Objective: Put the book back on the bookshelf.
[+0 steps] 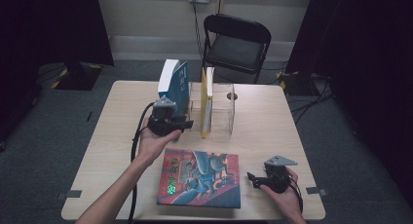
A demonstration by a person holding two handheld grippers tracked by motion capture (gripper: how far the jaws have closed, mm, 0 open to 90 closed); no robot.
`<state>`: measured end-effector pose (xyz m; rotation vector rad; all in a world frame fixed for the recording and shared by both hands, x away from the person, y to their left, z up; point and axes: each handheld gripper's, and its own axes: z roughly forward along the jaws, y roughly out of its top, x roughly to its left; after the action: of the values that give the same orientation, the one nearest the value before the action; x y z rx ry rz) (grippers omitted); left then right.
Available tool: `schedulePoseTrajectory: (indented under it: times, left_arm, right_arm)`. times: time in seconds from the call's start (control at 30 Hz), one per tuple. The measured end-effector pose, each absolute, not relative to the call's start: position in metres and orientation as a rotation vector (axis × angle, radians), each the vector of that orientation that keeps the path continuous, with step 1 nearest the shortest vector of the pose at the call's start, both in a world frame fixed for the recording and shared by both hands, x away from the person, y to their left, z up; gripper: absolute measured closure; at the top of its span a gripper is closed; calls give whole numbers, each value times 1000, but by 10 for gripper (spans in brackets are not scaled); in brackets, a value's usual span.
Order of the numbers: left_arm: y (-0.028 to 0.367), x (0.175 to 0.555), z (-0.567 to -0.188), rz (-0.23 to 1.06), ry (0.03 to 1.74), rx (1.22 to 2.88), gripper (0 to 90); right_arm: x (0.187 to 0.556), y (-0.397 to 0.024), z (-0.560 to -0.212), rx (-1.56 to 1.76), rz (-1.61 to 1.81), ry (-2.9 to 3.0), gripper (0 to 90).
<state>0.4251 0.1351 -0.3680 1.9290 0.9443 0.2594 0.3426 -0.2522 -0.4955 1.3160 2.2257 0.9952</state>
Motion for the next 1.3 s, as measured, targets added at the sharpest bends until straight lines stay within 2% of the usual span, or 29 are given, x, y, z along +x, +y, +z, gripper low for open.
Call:
schedulePoseTrajectory:
  times: [0.17,0.27,0.37,0.5,0.57,0.67,0.8,1.13,1.3]
  left_arm:
    - [158,403,-389,248,973,1936,611]
    - [171,389,-400,241,1004,1937,563]
    - [180,376,-412,225,1032,1948,516]
    - [188,361,-427,209,1057,1951,502]
    - [191,358,-436,221,1077,1977,491]
    - [196,363,-446,159,1087,1979,502]
    - [191,362,-450,125,1044,2002,601]
    - [182,366,-450,150,1031,2017,606]
    - [169,374,-450,160,1017,2008,618]
  right_arm:
    - [342,-249,-478,1288,1054,2194,217]
    - [341,-244,-460,1249,1120,2156,238]
    - [343,-231,-443,1184,1186,2159,259]
    - [352,-202,-430,1086,1239,2215,280]
    - [357,-188,-429,1057,1252,2244,286]
    - [368,-166,-434,1027,1268,2302,302]
    - [377,-149,-451,1006,1228,2378,296]
    - [369,-155,-457,1032,1241,2386,292]
    - [357,-164,-455,1031,1248,2412,349]
